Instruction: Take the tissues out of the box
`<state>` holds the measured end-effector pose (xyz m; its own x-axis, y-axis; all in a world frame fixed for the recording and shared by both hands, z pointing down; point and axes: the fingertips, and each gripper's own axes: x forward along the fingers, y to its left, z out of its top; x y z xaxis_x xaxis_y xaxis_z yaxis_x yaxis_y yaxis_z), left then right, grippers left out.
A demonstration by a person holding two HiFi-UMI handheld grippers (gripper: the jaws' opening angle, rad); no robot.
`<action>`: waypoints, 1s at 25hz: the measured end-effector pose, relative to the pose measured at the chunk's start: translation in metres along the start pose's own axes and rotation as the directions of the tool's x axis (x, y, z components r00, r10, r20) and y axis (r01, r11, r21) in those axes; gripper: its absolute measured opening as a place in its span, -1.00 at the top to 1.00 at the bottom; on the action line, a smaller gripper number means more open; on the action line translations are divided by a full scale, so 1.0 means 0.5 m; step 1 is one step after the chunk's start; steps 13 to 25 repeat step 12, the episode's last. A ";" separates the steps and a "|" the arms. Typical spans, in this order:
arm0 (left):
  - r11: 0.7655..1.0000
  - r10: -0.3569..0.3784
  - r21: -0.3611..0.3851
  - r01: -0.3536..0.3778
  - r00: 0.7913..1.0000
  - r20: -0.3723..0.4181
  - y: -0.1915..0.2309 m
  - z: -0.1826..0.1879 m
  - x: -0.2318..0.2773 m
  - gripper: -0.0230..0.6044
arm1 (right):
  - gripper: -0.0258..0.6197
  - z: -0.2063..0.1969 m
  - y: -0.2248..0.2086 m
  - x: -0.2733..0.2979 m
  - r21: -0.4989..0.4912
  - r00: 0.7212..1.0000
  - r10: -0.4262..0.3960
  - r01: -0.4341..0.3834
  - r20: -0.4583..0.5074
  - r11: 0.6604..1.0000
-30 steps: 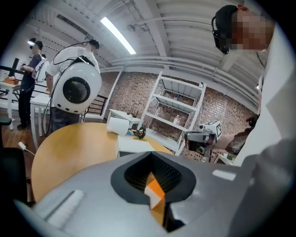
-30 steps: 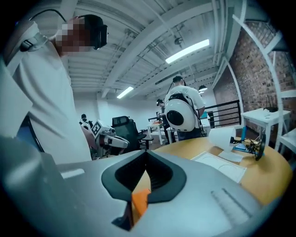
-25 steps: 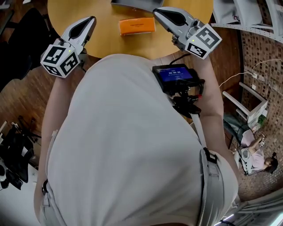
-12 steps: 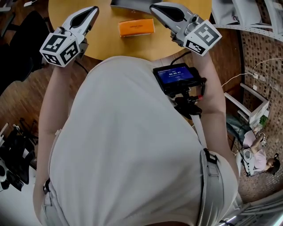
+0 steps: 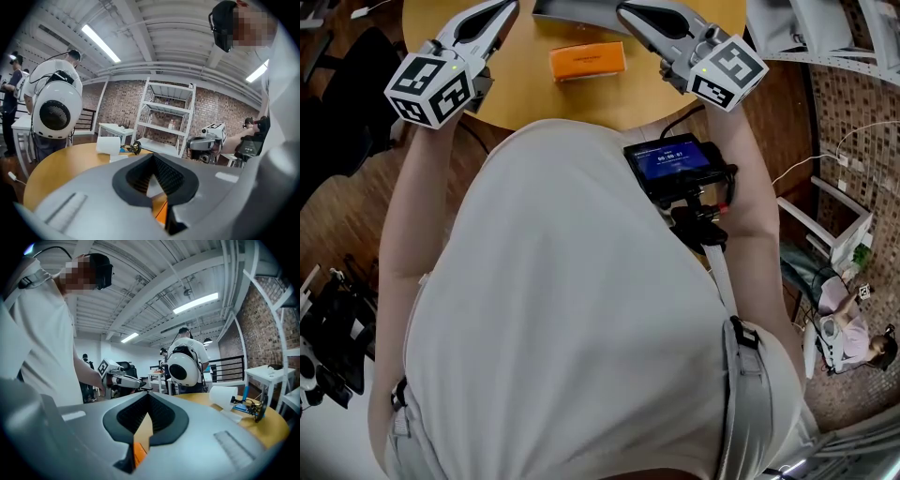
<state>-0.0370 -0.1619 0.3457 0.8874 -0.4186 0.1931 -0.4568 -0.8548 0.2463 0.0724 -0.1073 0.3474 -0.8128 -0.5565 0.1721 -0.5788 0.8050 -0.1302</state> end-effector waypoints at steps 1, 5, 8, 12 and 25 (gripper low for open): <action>1.000 -0.003 -0.002 0.003 1.000 0.000 -0.002 -0.001 0.000 0.93 | 0.92 -0.001 0.001 -0.001 0.001 1.000 0.000 0.000 0.001 1.000; 1.000 -0.012 -0.011 0.012 1.000 -0.005 -0.014 -0.011 0.000 0.93 | 0.92 -0.003 0.003 -0.005 0.002 1.000 0.000 0.000 0.008 1.000; 1.000 -0.011 -0.019 0.011 1.000 -0.016 -0.019 -0.024 -0.001 0.93 | 0.92 -0.004 0.005 -0.008 0.004 1.000 -0.001 0.001 0.019 1.000; 1.000 -0.012 -0.025 0.011 1.000 -0.020 -0.029 -0.038 0.004 0.93 | 0.92 -0.012 0.007 -0.015 0.003 1.000 0.000 0.000 0.022 1.000; 1.000 -0.012 -0.025 0.011 1.000 -0.020 -0.029 -0.038 0.004 0.93 | 0.92 -0.012 0.007 -0.015 0.003 1.000 0.000 0.000 0.022 1.000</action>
